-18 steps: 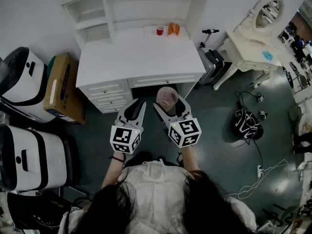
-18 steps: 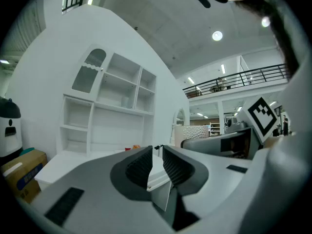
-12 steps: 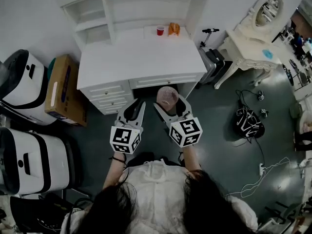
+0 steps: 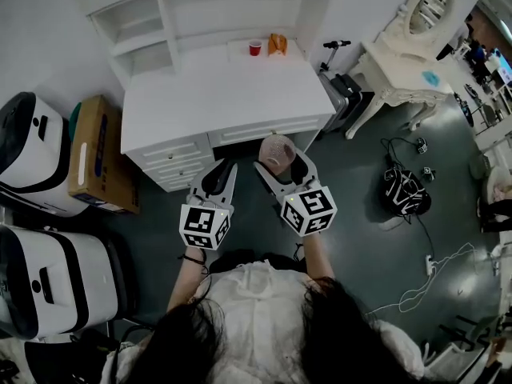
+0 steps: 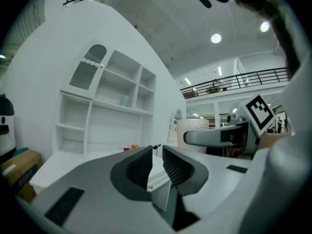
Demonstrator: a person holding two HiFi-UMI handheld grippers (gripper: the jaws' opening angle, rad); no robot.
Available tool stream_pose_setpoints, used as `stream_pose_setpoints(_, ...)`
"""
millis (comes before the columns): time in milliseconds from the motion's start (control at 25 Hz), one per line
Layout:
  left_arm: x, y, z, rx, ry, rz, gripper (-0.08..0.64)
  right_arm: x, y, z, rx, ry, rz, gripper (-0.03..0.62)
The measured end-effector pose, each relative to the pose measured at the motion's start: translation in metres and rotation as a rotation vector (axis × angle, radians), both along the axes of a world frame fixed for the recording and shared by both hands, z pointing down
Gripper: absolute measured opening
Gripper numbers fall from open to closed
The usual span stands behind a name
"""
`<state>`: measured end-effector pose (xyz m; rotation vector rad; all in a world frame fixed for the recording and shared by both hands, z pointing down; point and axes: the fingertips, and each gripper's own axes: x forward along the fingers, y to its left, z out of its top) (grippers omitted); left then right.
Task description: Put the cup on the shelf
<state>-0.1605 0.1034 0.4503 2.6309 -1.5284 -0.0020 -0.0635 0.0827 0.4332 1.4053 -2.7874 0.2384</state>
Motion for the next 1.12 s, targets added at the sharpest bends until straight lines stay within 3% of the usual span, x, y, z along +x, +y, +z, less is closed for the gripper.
stream_pose_setpoints(640,0.025,-0.068,-0.006,0.012,-0.013,0.07,0.075,0.049,-0.079,-0.01,0.054,0.103,0.052,0.336)
stream_pose_setpoints(880,0.057,-0.132,-0.003,0.006,-0.004,0.043,0.075,0.094,-0.149,-0.011,0.061,0.111,0.053,0.336)
stream_pose_setpoints(1120,0.113,-0.205,-0.017,0.028,-0.002,0.046,0.075,0.14,-0.222,-0.016,0.058,0.122,0.025,0.336)
